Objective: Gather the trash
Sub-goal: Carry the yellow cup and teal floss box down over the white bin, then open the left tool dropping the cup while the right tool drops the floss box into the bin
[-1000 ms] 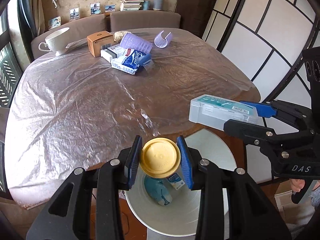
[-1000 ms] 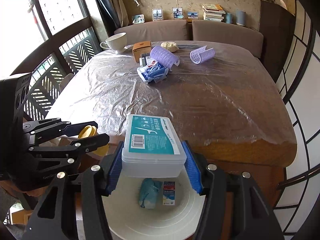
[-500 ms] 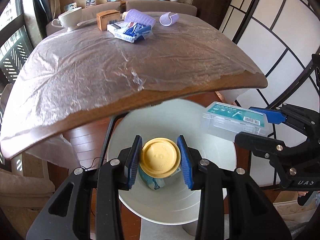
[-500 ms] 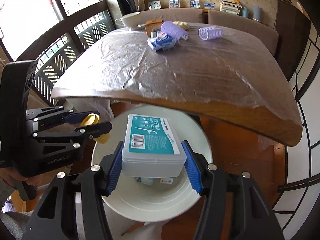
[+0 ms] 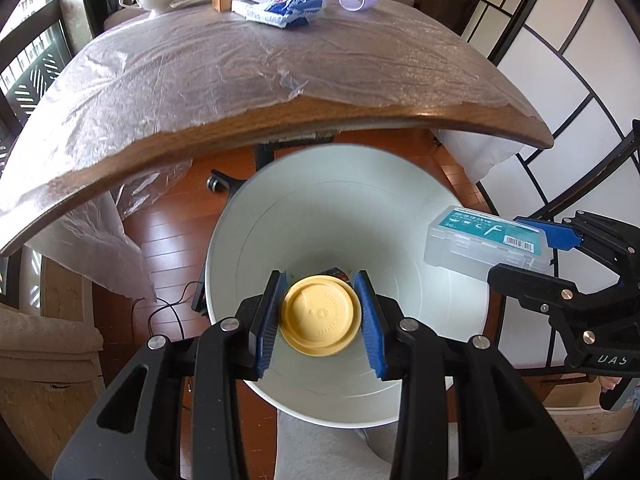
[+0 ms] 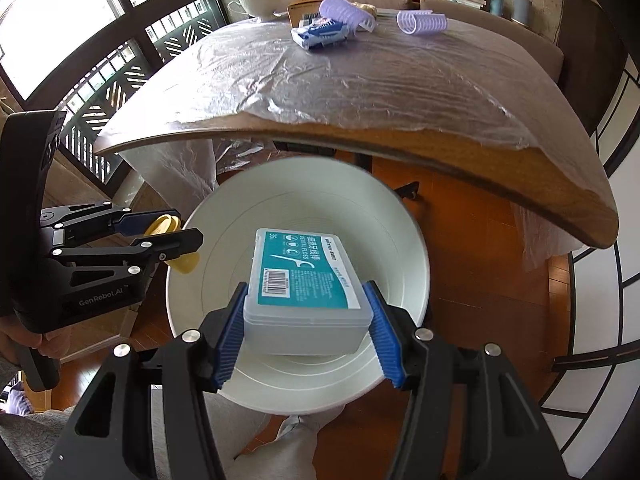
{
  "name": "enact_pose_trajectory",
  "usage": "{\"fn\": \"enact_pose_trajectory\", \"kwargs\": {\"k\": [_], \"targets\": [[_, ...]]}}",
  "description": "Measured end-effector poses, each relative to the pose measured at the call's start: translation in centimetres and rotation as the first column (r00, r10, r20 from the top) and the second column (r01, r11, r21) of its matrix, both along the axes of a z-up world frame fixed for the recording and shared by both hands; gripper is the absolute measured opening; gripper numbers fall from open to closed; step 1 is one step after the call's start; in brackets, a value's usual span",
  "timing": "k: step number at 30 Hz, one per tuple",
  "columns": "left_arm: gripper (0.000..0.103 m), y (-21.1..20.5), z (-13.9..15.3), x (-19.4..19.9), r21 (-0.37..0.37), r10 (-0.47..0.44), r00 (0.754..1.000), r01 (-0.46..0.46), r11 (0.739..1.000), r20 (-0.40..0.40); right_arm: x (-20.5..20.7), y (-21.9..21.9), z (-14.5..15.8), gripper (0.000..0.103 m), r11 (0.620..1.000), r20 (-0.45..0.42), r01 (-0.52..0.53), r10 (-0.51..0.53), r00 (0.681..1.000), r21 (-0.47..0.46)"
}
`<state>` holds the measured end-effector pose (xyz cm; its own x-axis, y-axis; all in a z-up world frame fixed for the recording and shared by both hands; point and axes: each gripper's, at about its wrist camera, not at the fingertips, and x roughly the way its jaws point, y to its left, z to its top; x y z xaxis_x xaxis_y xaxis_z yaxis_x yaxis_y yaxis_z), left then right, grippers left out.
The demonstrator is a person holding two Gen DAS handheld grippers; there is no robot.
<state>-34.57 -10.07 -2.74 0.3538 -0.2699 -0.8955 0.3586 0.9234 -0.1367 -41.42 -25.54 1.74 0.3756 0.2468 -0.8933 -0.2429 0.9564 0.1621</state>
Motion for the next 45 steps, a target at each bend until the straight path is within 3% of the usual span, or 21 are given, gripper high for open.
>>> {"fn": "enact_pose_trajectory", "kwargs": {"k": [28, 45], "targets": [[0.038, -1.0, -5.8, 2.0, 0.075, -0.026, 0.995, 0.033, 0.997, -0.094, 2.8, 0.4, -5.5, 0.056, 0.999, -0.111, 0.01, -0.014, 0.994, -0.037], [0.038, -1.2, -7.2, 2.8, 0.096, -0.042, 0.992, 0.053, 0.994, -0.119, 3.1, 0.6, -7.1, 0.056, 0.998, -0.151, -0.005, -0.003, 0.988, -0.055]]}}
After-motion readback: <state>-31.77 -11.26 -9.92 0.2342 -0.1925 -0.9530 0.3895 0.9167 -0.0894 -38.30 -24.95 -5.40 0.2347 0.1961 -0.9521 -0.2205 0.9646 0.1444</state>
